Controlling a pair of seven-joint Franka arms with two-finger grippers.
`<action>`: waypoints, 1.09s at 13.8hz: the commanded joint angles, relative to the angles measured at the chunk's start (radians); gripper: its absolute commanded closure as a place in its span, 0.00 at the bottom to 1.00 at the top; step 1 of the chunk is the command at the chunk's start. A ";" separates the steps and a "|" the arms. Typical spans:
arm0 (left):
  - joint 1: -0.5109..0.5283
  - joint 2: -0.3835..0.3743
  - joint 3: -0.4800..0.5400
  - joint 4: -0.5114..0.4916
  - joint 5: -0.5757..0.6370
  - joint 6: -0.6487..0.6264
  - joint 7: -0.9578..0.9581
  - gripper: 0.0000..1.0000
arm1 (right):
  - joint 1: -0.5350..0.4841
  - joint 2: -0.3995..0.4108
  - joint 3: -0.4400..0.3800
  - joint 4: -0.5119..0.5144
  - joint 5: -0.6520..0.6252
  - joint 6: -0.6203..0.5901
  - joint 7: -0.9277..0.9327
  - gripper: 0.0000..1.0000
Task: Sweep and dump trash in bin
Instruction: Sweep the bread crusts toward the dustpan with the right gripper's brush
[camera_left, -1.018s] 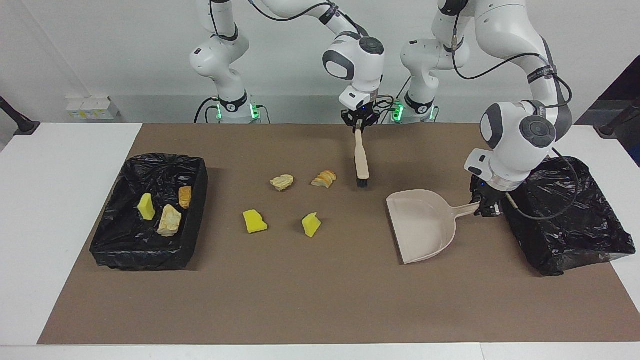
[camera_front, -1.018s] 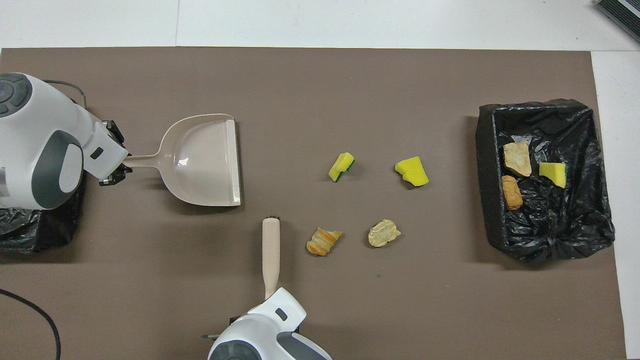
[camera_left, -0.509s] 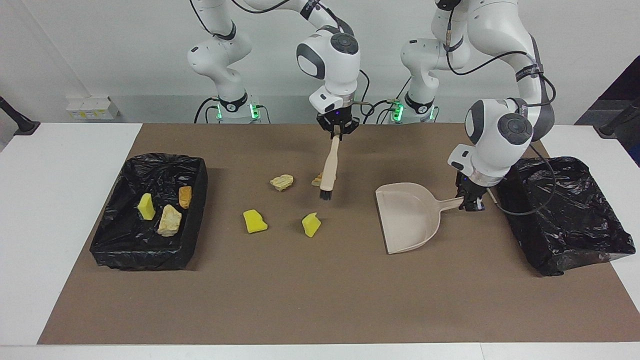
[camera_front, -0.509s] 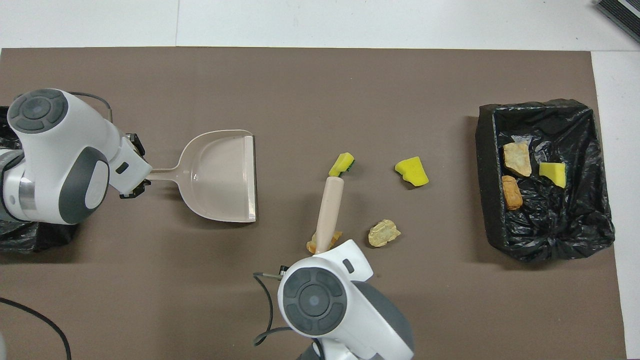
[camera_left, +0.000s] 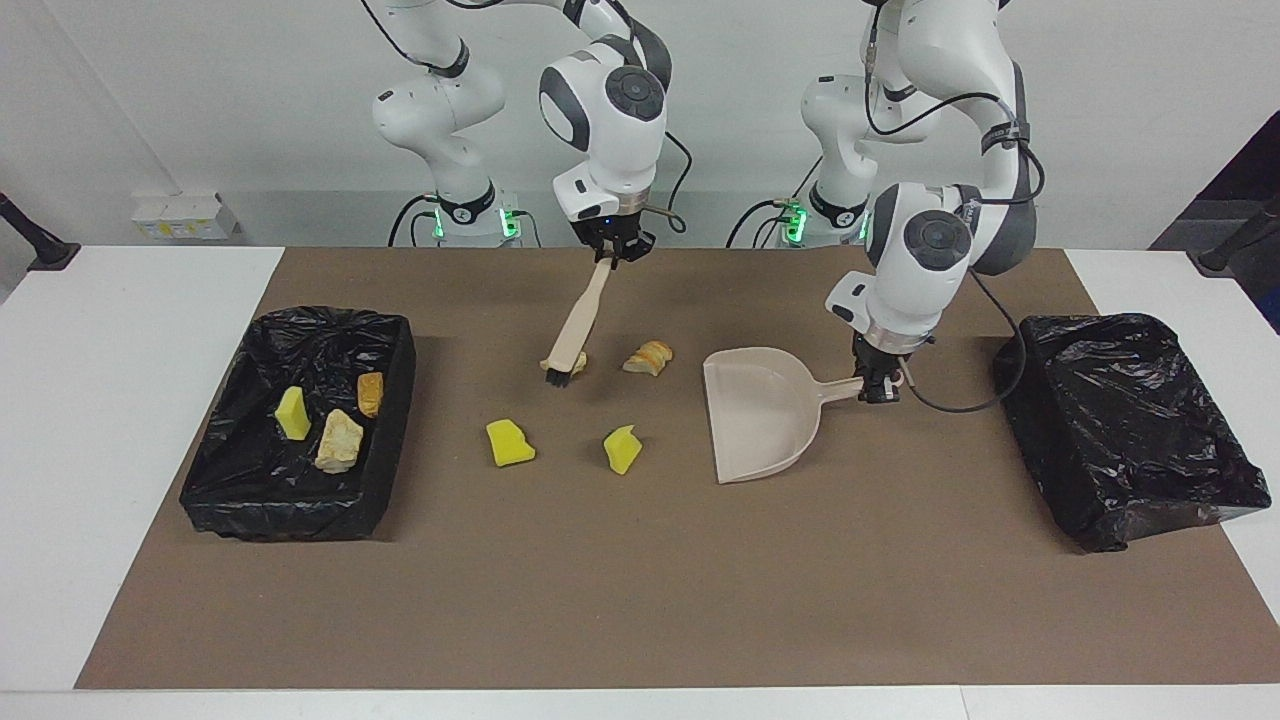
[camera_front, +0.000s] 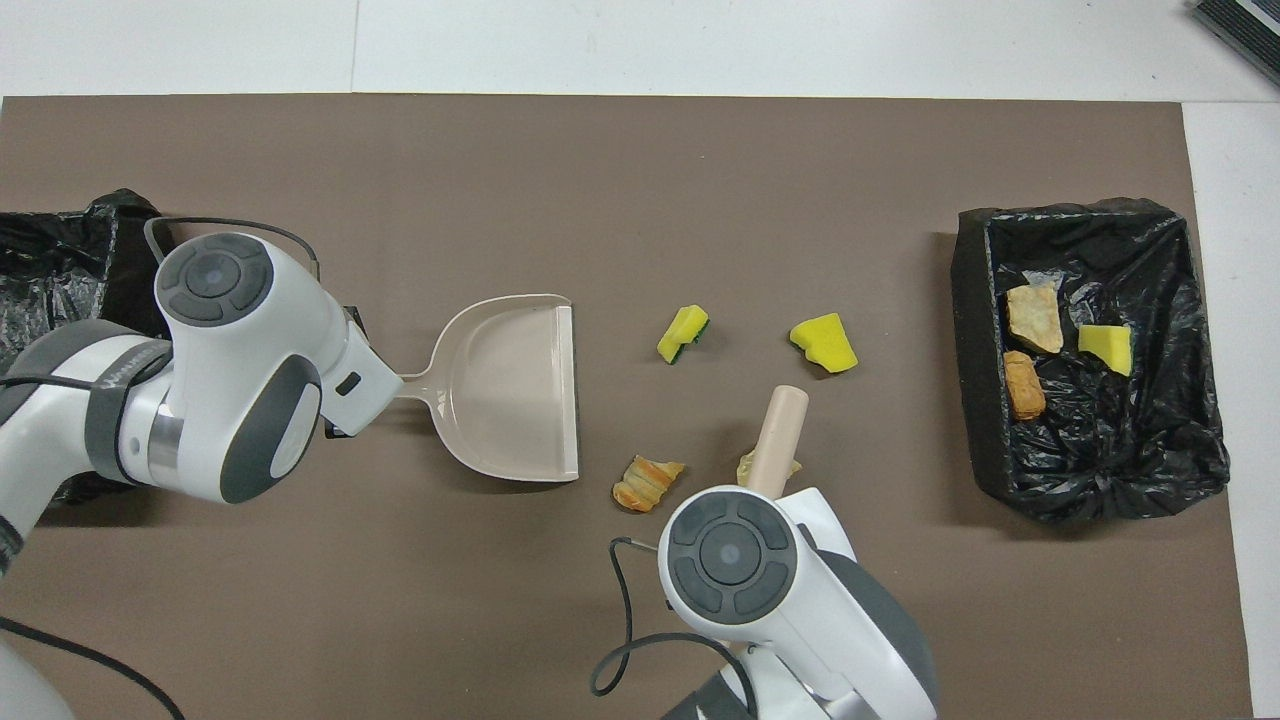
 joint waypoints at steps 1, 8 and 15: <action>-0.046 -0.102 0.014 -0.158 0.021 0.094 -0.067 1.00 | -0.026 -0.143 0.012 -0.194 0.007 0.025 0.051 1.00; -0.138 -0.166 0.014 -0.253 0.042 0.108 -0.119 1.00 | -0.014 -0.191 0.017 -0.336 0.115 0.154 0.108 1.00; -0.182 -0.203 0.005 -0.300 0.067 0.107 -0.245 1.00 | -0.049 -0.066 0.017 -0.298 0.194 0.370 -0.108 1.00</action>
